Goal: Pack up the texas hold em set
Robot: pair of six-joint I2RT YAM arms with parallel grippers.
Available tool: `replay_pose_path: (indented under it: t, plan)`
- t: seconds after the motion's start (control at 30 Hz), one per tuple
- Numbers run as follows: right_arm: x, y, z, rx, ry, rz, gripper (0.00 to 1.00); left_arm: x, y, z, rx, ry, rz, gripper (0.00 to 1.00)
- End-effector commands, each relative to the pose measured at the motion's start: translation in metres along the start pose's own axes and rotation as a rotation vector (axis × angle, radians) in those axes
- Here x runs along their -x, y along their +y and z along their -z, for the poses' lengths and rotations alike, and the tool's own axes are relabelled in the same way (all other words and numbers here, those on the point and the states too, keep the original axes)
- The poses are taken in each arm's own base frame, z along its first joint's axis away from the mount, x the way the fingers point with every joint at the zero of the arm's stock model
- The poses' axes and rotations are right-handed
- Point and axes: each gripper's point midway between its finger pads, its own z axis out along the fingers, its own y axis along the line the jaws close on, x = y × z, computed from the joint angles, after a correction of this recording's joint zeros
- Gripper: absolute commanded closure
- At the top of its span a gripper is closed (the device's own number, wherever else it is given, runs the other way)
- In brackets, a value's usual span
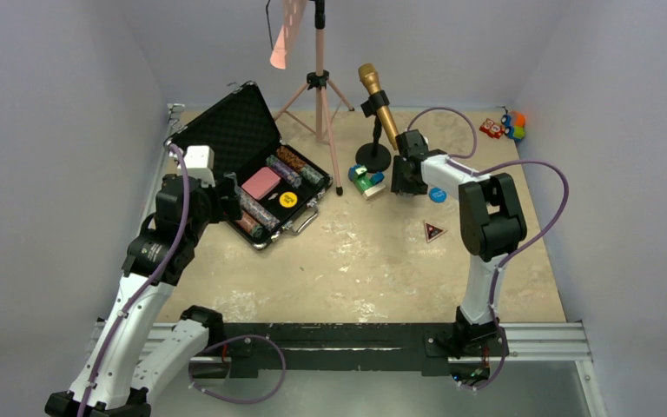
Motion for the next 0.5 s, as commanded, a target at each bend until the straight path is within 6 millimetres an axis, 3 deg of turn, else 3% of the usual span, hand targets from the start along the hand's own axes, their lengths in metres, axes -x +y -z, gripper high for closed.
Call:
replay_pose_path:
  t: [0.0,0.33,0.47]
  plan:
    - [0.008,0.005,0.002,0.01,0.0,-0.001,0.49,0.009,-0.001,0.001,-0.004,-0.036,0.02,0.04]
    - [0.009,0.006,0.002,0.02,-0.01,0.0,0.64,0.009,-0.001,0.001,-0.006,-0.039,0.021,0.04]
    - [0.011,0.007,0.012,0.043,-0.034,-0.011,0.68,0.009,-0.001,0.002,-0.007,-0.039,0.021,0.04]
